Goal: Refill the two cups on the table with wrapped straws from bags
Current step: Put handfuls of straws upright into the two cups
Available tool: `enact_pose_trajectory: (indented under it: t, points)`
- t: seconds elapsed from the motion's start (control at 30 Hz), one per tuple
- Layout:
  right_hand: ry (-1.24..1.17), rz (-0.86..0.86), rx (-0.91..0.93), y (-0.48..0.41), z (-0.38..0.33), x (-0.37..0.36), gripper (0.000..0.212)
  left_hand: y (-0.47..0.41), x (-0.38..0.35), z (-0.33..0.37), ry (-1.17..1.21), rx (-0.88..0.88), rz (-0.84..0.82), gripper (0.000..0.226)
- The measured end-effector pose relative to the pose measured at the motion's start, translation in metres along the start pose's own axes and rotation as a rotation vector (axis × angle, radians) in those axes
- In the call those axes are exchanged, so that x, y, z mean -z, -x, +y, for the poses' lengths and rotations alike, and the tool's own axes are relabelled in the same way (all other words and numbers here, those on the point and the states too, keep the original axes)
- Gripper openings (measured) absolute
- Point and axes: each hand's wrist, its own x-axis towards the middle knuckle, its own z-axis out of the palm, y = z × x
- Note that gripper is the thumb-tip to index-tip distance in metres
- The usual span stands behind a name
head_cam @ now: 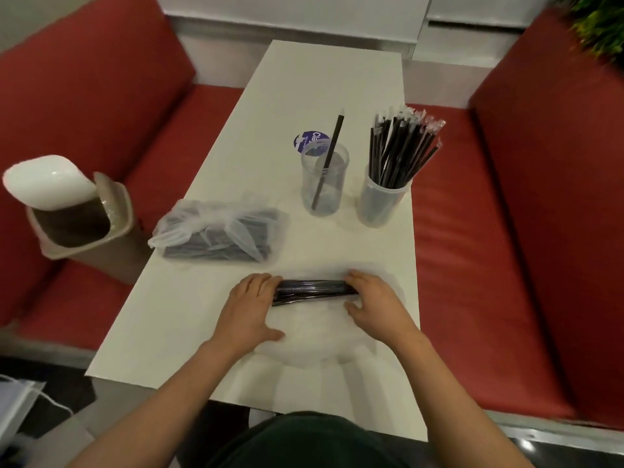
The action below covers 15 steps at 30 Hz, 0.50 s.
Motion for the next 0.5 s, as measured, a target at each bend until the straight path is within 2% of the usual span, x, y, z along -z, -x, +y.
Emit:
enact_pose_trajectory:
  t: [0.07, 0.13, 0.23, 0.33, 0.5]
  points:
    - [0.05, 0.038, 0.03, -0.007, -0.007, -0.002, 0.043, -0.003, 0.005, -0.005, -0.037, 0.008, -0.084, 0.133]
    - [0.062, 0.054, 0.1, -0.012, -0.023, -0.009, 0.034, -0.007, 0.008, -0.007, -0.076, 0.011, -0.149, 0.138]
    - [0.09, 0.015, 0.184, -0.021, -0.05, -0.026, 0.035, -0.012, 0.007, -0.013, -0.103, 0.001, -0.17, 0.139]
    - [0.216, -0.023, 0.165, -0.03, -0.059, -0.045, 0.041, -0.015, 0.006, -0.018, -0.102, -0.007, -0.138, 0.136]
    - [0.365, -0.036, 0.153, -0.038, -0.054, -0.051, 0.034, -0.019, 0.009, -0.031, 0.055, -0.037, -0.083, 0.13]
